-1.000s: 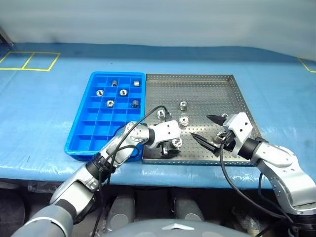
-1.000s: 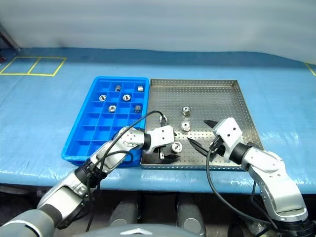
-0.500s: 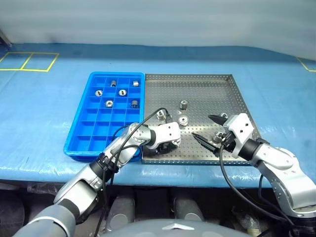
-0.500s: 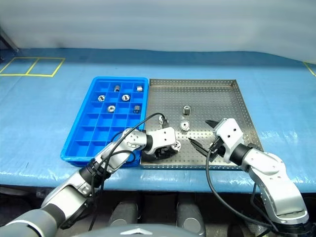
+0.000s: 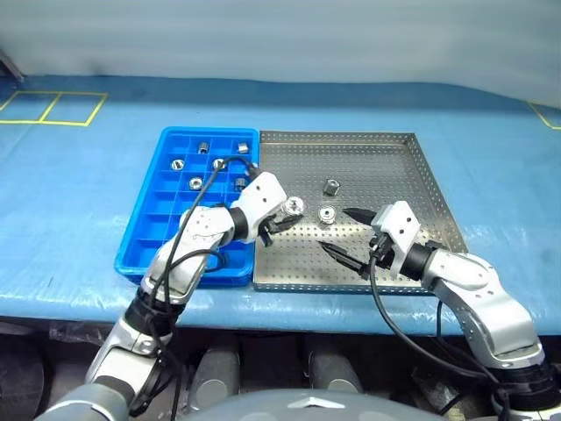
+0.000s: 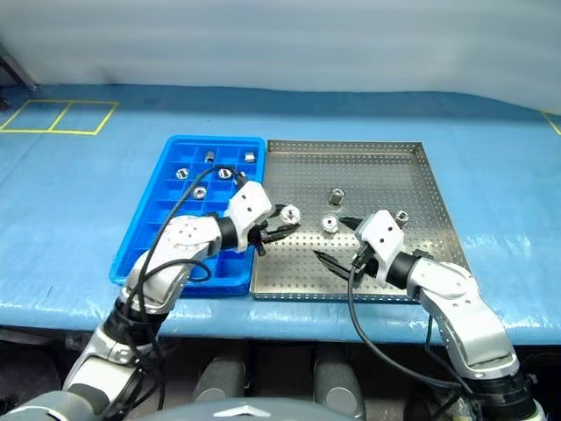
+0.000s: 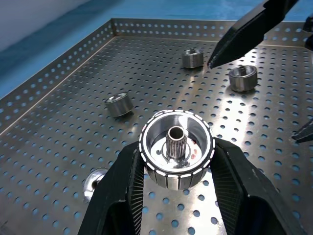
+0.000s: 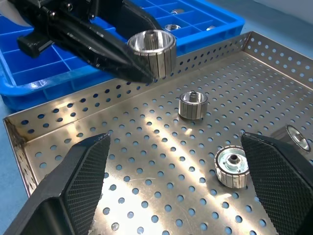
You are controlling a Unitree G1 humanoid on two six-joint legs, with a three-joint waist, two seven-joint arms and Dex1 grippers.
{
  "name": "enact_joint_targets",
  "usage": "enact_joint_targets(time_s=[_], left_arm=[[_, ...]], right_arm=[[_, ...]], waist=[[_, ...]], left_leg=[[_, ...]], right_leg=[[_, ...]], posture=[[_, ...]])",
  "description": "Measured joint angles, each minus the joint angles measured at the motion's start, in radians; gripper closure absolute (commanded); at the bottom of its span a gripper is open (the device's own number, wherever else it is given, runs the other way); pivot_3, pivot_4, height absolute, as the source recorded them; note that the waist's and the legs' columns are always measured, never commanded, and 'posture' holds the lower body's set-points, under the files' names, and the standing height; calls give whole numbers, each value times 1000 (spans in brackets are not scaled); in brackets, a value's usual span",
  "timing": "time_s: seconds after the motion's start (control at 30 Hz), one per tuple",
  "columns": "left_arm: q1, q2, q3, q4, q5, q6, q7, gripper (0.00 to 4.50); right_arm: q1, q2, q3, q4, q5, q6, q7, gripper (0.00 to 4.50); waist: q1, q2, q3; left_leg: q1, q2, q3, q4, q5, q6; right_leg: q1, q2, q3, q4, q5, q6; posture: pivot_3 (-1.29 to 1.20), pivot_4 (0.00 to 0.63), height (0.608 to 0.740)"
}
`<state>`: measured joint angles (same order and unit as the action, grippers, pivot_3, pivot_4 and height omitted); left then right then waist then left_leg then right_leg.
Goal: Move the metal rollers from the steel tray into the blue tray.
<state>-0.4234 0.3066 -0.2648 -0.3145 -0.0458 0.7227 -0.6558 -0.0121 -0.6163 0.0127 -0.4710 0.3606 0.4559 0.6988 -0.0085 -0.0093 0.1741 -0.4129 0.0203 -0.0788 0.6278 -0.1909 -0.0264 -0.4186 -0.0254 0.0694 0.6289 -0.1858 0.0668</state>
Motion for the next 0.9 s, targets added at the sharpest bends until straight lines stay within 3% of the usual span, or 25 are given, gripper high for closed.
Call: enact_joint_targets(time_s=[0.2,0.3,0.47,0.77,0.9], left_arm=[[55,-26,211,-35,125,195,330,2823],[93,-33,256,-35,175,236,442,2823],[102,-64,271,-23,212,242,550,2823],[62,-87,288,144,223,158,631,2823],[43,-70,275,193,228,111,632,1490]], right_arm=[[-26,8,20,53,-14,-20,17,0],[-44,12,21,78,-21,-25,21,0],[-71,19,27,90,-28,-37,33,0],[-81,23,39,112,-49,-43,36,0],[-82,28,39,113,-58,-50,36,0]], waist=[[4,-1,1],[19,-2,1],[55,-2,1],[67,-3,1],[71,-2,1]], left_leg=[[2,0,-1,0,0,0],[1,0,-2,-1,0,0],[1,-1,-2,0,0,0],[1,-1,-2,0,0,0],[1,-1,-2,0,0,0]], right_leg=[[2,0,-1,0,0,0],[2,0,-1,0,0,0],[3,0,-2,-1,0,0],[2,0,-2,-1,0,0],[3,0,-2,-1,0,0]], posture=[[202,150,740],[222,150,740],[229,150,740],[233,150,740],[233,150,740]])
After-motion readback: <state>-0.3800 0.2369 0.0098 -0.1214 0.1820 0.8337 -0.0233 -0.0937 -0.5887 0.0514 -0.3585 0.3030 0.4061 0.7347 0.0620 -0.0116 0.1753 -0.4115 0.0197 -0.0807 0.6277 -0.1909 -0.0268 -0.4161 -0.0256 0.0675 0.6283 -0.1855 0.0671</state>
